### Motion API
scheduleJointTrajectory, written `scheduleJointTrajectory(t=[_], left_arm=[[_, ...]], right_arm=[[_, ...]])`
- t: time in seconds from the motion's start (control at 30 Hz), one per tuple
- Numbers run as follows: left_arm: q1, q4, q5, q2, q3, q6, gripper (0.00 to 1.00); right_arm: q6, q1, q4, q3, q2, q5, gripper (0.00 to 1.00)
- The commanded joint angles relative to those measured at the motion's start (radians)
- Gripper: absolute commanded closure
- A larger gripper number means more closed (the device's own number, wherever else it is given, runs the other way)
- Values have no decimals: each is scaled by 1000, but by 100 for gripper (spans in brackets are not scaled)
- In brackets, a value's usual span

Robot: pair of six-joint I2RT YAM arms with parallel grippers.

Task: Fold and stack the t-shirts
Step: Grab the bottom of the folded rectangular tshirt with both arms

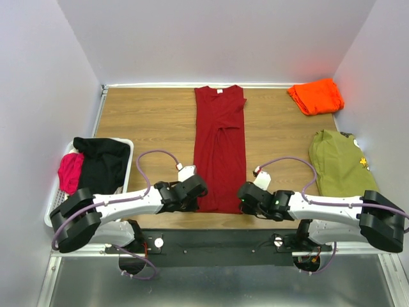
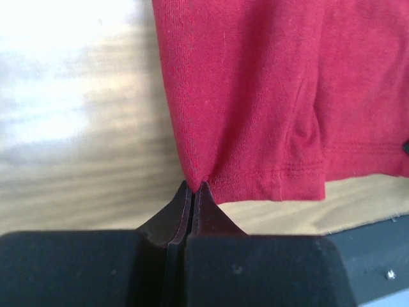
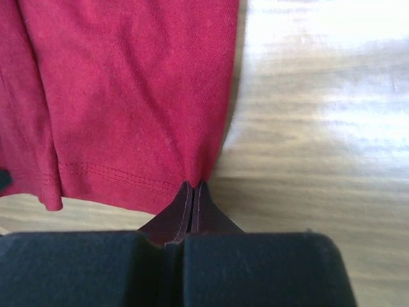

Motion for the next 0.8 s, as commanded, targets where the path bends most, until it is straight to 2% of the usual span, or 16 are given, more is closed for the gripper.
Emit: scheduleJointTrajectory(t=[0.0, 0.27, 0.5, 0.77], left_arm=[[-68, -91, -58, -56, 3, -111, 100], [-191, -189, -130, -84, 35, -263, 100], [-200, -278, -232, -135, 98, -323, 100], [-191, -419, -435, -126, 232, -410, 100]], right_arm=[[11, 39, -138, 12, -32, -19, 99], [46, 122, -242, 84, -41, 93, 99], [-9, 125, -291, 208, -50, 245, 99], [-68, 125, -348, 335, -36, 392, 99]])
